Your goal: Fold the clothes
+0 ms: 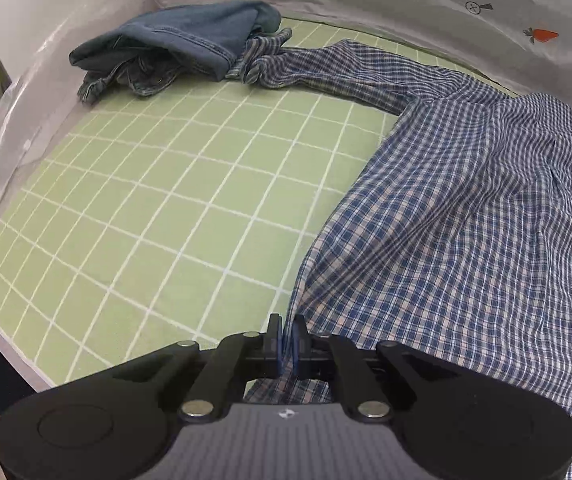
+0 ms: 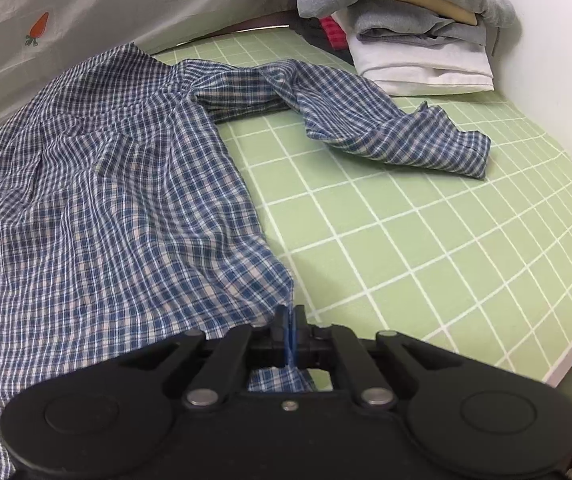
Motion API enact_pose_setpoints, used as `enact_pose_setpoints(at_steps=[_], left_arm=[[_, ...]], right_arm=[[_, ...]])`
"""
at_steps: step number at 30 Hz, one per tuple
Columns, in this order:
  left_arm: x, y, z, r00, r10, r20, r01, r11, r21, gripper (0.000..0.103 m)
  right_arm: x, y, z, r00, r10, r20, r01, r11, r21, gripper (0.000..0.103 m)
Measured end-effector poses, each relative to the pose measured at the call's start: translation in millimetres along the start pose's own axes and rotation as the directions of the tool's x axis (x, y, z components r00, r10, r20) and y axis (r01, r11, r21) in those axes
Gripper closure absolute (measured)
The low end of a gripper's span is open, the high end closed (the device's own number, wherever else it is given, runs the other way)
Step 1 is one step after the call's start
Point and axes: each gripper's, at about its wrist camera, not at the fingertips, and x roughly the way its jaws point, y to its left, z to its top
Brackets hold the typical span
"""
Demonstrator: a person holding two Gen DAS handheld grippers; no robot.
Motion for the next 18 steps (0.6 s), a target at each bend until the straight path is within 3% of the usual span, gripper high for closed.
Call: enact_pose_setpoints(at_steps=[1,2,3,4,7,9,14,18], left_arm=[[-0.4,-1.8,2.2,1.0,0.0,0.003,0.0,1.0,-0.002,0.082],[-0.7,-3.6,4.4,1.0,-0.001,0.006,0.001,1.0,-0.003,0.067],[-1.1,-5.5,6.6,1.0,-0.001,0.009,0.001,1.0,-0.005,0.055],[-1.5,-7.3,8.8,1.0,-0.002,0.012,0.002,1.0,-0.007,0.052],[-2.6,-12.7,15.4,1.0,-0.003,0.021,0.003,1.0,-0.012,0.039],[-3.4,-16.4,19.8,1.0,-0.004,0.027,0.004,1.0,-0.015,0.027],[5.7,-32.3,43.5,0.999,-0.01,0.037,0.01,1.0,-0.004,0.017],[18.9,-45.8,69.0,0.999,-0.017,0.046,0.017,1.0,0.001,0.017]], right_arm=[[0.4,0.4,4.6,1.0,0.002,0.008,-0.002,1.0,0.009,0.087],[0.8,0.8,9.2,1.0,0.005,0.015,-0.005,1.0,0.019,0.079],[1.2,1.2,13.8,1.0,0.007,0.023,-0.008,1.0,0.028,0.064],[1.6,1.6,18.3,0.999,0.009,0.031,-0.01,0.999,0.038,0.056],[2.8,2.8,32.1,0.998,0.015,0.055,-0.019,0.998,0.066,0.046],[3.6,3.5,41.3,0.997,0.019,0.07,-0.025,0.996,0.085,0.024],[5.6,5.5,64.2,0.994,0.026,0.11,-0.041,0.991,0.131,0.015],[16.3,22.2,94.2,0.989,0.056,0.135,-0.073,0.989,0.13,0.013]])
